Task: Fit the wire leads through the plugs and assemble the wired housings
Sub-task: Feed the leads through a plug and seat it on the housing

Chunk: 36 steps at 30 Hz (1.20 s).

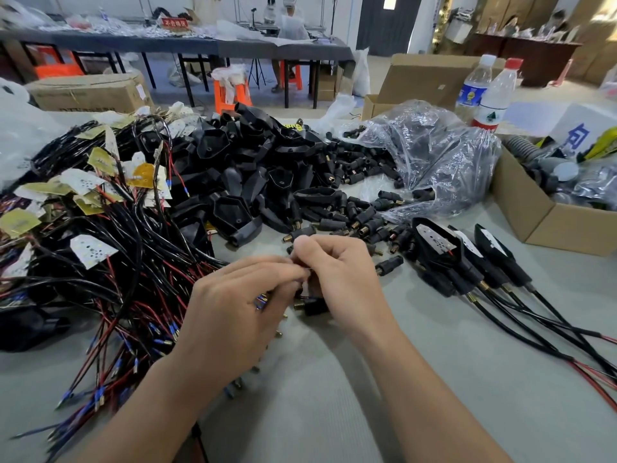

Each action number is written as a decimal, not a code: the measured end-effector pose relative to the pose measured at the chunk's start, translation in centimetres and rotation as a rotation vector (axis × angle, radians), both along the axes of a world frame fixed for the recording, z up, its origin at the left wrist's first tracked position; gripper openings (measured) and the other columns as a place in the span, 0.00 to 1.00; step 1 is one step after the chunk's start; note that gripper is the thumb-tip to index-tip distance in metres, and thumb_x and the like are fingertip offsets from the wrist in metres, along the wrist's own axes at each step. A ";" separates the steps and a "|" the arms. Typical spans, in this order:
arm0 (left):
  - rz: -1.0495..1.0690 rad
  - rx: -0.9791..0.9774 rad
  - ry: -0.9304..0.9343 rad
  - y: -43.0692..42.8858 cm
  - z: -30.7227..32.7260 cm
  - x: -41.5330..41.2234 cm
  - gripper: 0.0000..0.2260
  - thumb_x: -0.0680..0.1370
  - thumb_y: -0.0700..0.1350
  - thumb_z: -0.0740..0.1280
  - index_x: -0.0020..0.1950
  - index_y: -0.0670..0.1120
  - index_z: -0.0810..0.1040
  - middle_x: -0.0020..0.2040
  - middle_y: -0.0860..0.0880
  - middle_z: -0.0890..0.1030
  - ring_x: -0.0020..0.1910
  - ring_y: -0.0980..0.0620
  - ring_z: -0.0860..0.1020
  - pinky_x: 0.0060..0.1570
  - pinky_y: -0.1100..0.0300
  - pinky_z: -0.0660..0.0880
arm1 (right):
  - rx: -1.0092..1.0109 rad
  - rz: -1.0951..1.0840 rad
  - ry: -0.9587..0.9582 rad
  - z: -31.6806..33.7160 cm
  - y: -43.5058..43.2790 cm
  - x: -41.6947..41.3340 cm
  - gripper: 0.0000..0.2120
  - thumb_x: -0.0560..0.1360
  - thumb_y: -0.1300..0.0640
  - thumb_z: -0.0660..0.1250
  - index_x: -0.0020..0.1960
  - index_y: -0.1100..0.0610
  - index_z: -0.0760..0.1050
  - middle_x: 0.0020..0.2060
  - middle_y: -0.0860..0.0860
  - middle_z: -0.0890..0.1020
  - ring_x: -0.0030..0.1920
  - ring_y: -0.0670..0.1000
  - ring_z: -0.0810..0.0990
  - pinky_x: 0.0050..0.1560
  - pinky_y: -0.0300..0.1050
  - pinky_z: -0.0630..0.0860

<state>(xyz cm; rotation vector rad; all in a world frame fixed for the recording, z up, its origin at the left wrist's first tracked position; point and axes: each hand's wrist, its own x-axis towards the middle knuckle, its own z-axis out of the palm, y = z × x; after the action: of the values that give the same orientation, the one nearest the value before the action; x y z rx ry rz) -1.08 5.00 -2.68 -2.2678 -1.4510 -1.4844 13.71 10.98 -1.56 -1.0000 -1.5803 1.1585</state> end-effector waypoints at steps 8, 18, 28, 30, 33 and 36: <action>0.091 -0.063 -0.135 -0.1 0.2 0.1 0.12 0.75 0.45 0.74 0.57 0.55 0.85 0.53 0.65 0.83 0.54 0.65 0.82 0.54 0.66 0.78 | -0.264 0.284 0.081 0.8 0.5 1.4 0.10 0.77 0.69 0.63 0.49 0.63 0.83 0.31 0.57 0.81 0.27 0.51 0.74 0.25 0.39 0.68; 0.350 -0.190 0.057 1.1 -0.3 -1.6 0.12 0.77 0.37 0.74 0.56 0.50 0.87 0.56 0.54 0.86 0.60 0.55 0.80 0.71 0.60 0.64 | -0.395 0.500 0.151 1.4 1.2 4.4 0.14 0.73 0.69 0.66 0.55 0.59 0.84 0.32 0.59 0.80 0.25 0.46 0.72 0.26 0.34 0.67; 0.054 0.117 0.141 0.7 -0.2 -2.0 0.11 0.77 0.31 0.69 0.54 0.42 0.87 0.54 0.53 0.85 0.60 0.59 0.80 0.66 0.58 0.74 | -0.593 0.538 0.165 1.1 -0.4 1.7 0.19 0.83 0.45 0.62 0.50 0.62 0.79 0.36 0.63 0.83 0.30 0.55 0.82 0.28 0.40 0.78; 0.024 0.107 0.075 0.3 -0.1 -1.5 0.14 0.80 0.34 0.67 0.61 0.45 0.85 0.57 0.59 0.82 0.63 0.66 0.78 0.66 0.64 0.73 | -0.590 0.630 0.204 1.0 -0.6 1.6 0.17 0.80 0.46 0.66 0.55 0.61 0.77 0.37 0.63 0.82 0.30 0.54 0.83 0.29 0.40 0.79; 0.054 -0.064 -0.051 -0.2 0.3 -0.8 0.30 0.76 0.38 0.69 0.76 0.59 0.72 0.63 0.70 0.76 0.64 0.74 0.73 0.64 0.77 0.67 | -0.538 0.758 0.227 1.1 -0.3 2.1 0.19 0.78 0.60 0.68 0.68 0.61 0.72 0.35 0.56 0.84 0.31 0.51 0.82 0.30 0.36 0.79; 0.174 -0.228 -0.079 0.4 0.1 -0.9 0.39 0.74 0.43 0.75 0.80 0.63 0.62 0.69 0.70 0.72 0.72 0.67 0.69 0.69 0.74 0.61 | -0.423 0.717 0.103 1.1 0.3 2.7 0.21 0.74 0.72 0.65 0.67 0.63 0.77 0.32 0.53 0.83 0.28 0.49 0.78 0.27 0.35 0.72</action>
<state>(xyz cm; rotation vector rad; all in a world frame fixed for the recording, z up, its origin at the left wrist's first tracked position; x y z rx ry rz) -2.01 5.37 -2.63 -2.1524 -1.8753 -1.4382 16.45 11.24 -0.48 -0.6058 -1.6965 2.0639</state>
